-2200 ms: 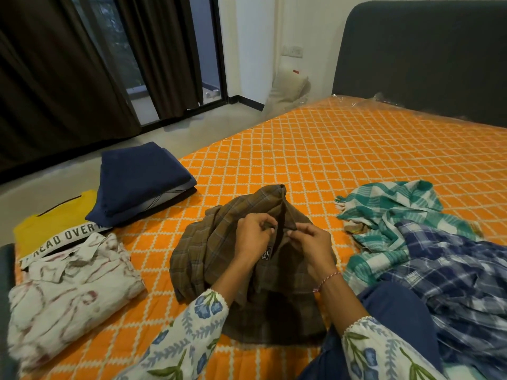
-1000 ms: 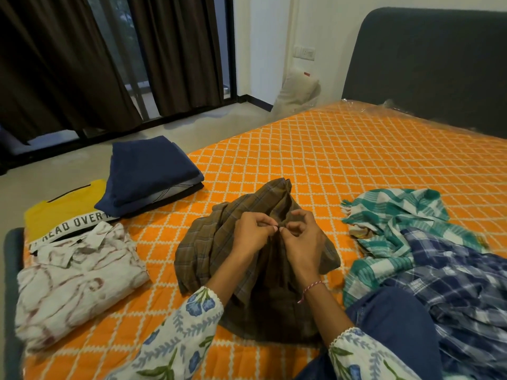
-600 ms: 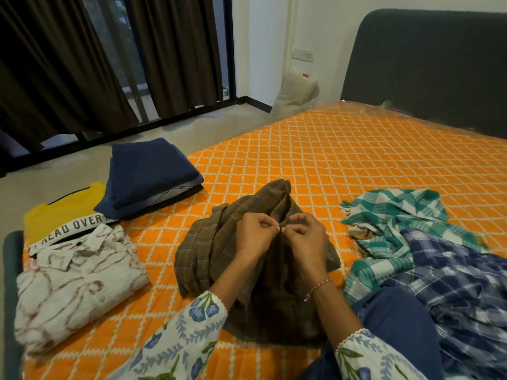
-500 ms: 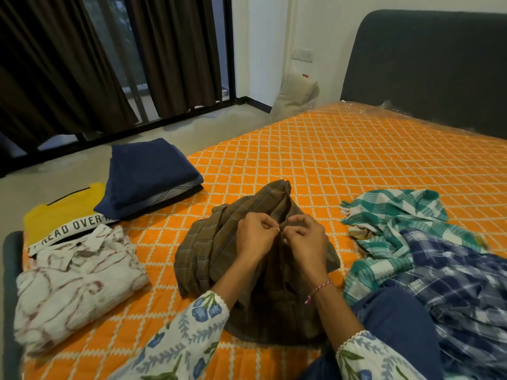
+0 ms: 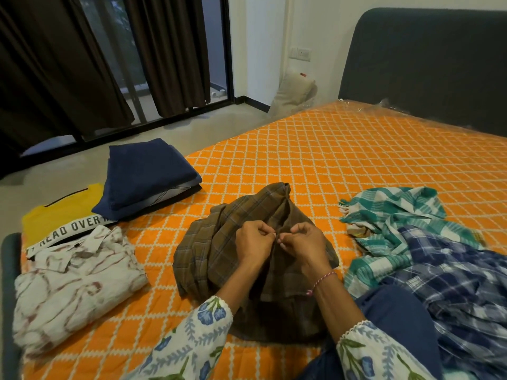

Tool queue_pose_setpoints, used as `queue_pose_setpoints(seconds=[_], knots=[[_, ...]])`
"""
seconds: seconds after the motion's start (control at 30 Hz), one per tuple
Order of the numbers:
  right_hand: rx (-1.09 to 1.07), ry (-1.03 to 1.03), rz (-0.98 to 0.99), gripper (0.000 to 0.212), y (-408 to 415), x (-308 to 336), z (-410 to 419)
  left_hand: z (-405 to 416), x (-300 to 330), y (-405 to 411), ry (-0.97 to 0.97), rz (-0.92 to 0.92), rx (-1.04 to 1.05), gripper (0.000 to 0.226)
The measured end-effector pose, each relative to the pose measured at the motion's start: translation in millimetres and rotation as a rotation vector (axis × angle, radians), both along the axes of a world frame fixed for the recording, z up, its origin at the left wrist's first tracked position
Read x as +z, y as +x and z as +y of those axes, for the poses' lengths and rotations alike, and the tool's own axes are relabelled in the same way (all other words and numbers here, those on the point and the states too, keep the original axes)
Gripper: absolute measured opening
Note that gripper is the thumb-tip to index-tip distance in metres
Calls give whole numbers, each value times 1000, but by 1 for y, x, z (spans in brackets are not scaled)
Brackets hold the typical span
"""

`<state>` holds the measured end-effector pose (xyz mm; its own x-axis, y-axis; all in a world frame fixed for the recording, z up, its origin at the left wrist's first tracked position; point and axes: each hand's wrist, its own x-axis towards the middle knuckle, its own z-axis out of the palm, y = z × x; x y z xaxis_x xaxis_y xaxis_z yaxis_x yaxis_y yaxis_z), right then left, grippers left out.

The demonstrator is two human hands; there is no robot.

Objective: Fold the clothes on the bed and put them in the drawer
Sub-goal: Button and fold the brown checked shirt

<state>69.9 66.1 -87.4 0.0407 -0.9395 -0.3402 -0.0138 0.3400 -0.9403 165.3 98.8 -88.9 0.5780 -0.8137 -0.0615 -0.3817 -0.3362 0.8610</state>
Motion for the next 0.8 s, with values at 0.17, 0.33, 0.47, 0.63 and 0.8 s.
queue_pose_setpoints(seconds=[0.17, 0.33, 0.47, 0.63, 0.8], knots=[[62, -62, 58, 32, -3, -3, -4, -2, -2, 6, -37, 220, -48, 20], [65, -299, 410, 29, 4, 1, -2, 0, -5, 5, -122, 495, -25, 16], [84, -483, 639, 16, 9, 8, 7, -3, -11, 1, -177, 441, -2, 5], [62, -490, 712, 13, 12, 7, 8, -9, -15, 2, -169, 440, 88, 17], [1, -86, 144, 34, 8, -7, -11, -9, -10, 10, -156, 563, -50, 17]])
